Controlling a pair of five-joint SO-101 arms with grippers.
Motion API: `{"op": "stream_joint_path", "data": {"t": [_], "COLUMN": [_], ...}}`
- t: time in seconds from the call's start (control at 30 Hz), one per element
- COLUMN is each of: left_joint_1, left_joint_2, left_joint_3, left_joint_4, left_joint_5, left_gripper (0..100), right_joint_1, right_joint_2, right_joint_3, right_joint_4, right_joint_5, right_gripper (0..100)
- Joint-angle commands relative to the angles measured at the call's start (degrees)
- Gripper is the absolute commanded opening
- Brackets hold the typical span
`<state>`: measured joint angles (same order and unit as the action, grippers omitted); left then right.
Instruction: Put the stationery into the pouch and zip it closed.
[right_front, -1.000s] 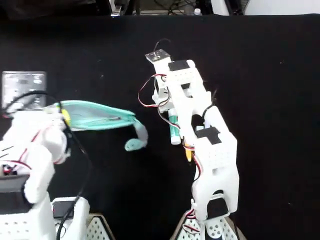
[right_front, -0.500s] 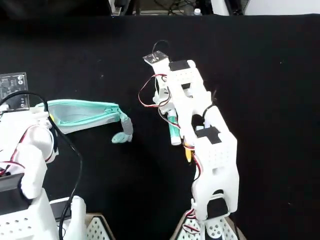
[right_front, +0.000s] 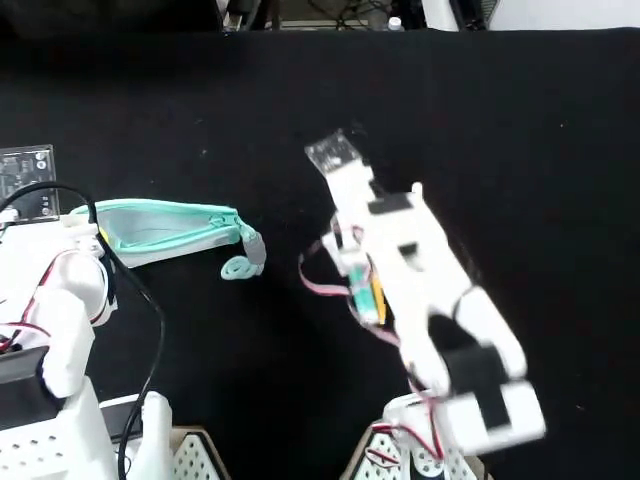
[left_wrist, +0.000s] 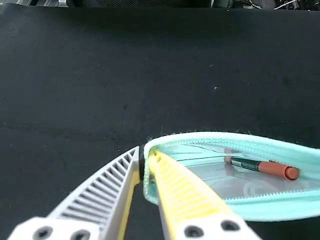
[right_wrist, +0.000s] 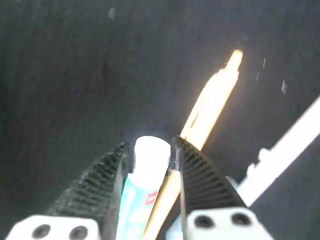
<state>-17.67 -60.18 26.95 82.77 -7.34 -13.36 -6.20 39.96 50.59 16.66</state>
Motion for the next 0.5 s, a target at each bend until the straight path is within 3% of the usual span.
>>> {"op": "stream_joint_path", "data": {"t": [0.0,0.23,0.47], "left_joint_1": [-0.4,-0.4,-0.4], "left_joint_2": [0.88,0.88,0.88], "left_joint_3": [1.63,1.63,1.8], "left_joint_4": [0.09,0.09,0.09], "left_joint_5": [-0.44,-0.44,-0.44], "left_gripper": [3,3,3], "right_joint_1": [0.62,-2.9,-7.47], "right_joint_2": [-11.65,-15.43,-15.52], "right_joint_3": [5.49,7.25,9.27], "right_joint_4": [2.64,10.73,8.26], "right_joint_5": [0.7,0.7,0.18], "right_gripper": [13.1,15.9,16.0]}}
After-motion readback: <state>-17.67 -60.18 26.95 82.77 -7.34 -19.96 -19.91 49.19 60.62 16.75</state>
